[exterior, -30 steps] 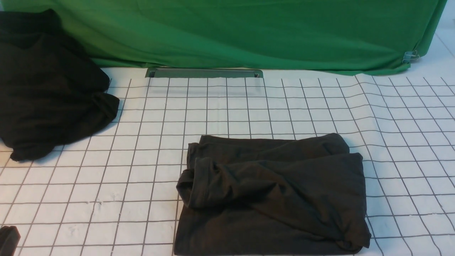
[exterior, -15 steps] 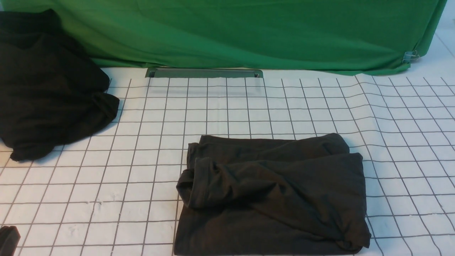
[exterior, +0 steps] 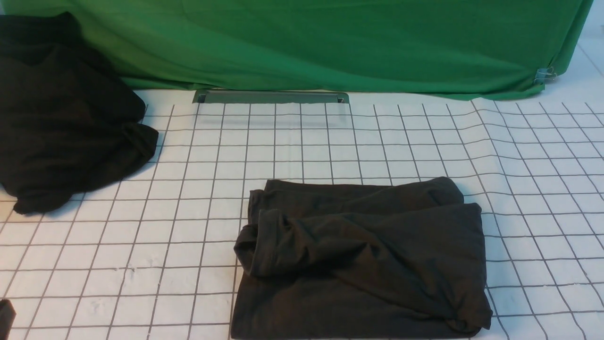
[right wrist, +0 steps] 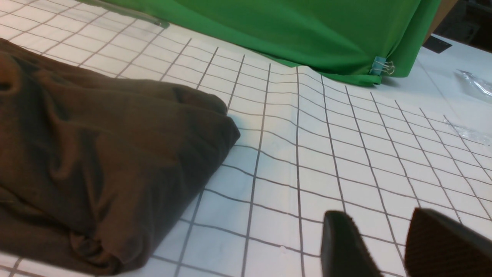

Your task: Fold a long-sleeved shirt over a white checkered tablecloth.

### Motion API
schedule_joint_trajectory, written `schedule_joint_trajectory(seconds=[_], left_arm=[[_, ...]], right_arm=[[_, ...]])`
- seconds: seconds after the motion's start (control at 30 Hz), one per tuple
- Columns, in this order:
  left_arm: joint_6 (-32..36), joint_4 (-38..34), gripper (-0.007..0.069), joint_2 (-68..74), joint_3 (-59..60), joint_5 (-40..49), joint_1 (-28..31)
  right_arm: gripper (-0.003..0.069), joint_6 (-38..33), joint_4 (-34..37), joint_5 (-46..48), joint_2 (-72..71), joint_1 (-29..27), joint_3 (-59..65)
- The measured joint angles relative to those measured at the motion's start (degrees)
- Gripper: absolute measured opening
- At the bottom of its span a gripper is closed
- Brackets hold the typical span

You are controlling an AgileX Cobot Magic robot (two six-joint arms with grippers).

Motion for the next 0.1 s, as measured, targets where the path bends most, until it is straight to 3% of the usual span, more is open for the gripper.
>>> schedule_joint_trajectory(seconds=[0.1], left_arm=[[0.0,0.0,0.0001,0.0,0.0,0.0,0.0]], right_arm=[[0.0241,0.0,0.0,0.0,0.0,0.0,0.0]])
